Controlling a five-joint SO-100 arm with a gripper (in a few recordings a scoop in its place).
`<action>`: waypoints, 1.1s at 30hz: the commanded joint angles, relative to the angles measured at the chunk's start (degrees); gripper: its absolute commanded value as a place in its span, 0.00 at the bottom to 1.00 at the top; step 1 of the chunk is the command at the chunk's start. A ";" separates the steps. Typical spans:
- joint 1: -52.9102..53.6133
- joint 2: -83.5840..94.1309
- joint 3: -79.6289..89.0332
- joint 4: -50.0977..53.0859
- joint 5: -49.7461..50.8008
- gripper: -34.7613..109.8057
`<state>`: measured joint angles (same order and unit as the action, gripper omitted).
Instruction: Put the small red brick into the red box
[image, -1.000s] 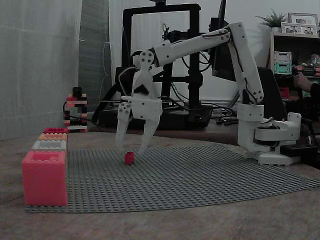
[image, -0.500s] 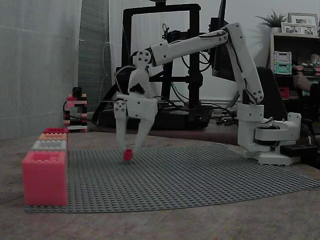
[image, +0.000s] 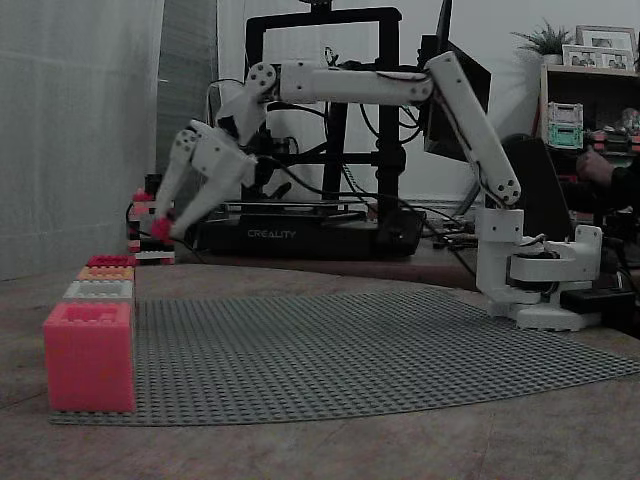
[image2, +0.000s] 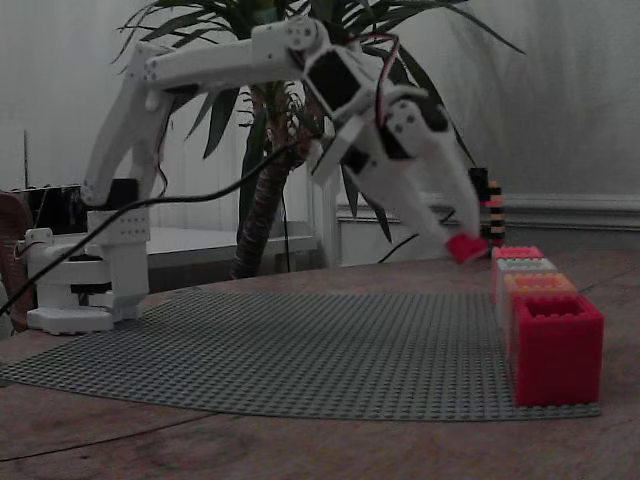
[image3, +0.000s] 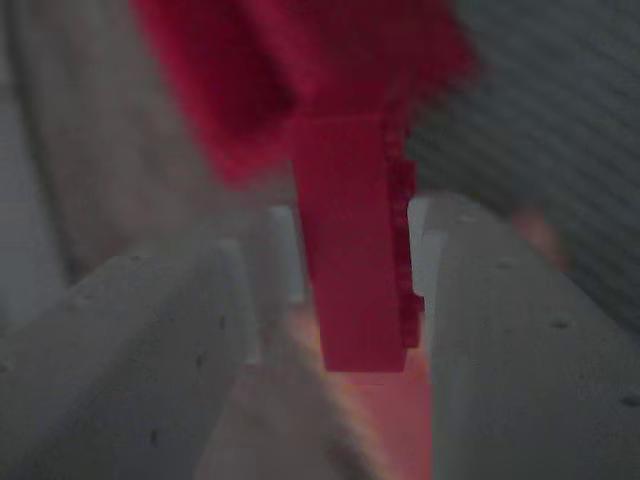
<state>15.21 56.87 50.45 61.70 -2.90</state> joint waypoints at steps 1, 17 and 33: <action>2.64 -1.76 -9.76 -3.25 -1.85 0.24; 1.49 -12.39 -15.29 -16.61 -7.38 0.24; -0.18 -14.24 -15.29 -18.02 -7.21 0.32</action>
<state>16.00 39.29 39.20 44.21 -9.76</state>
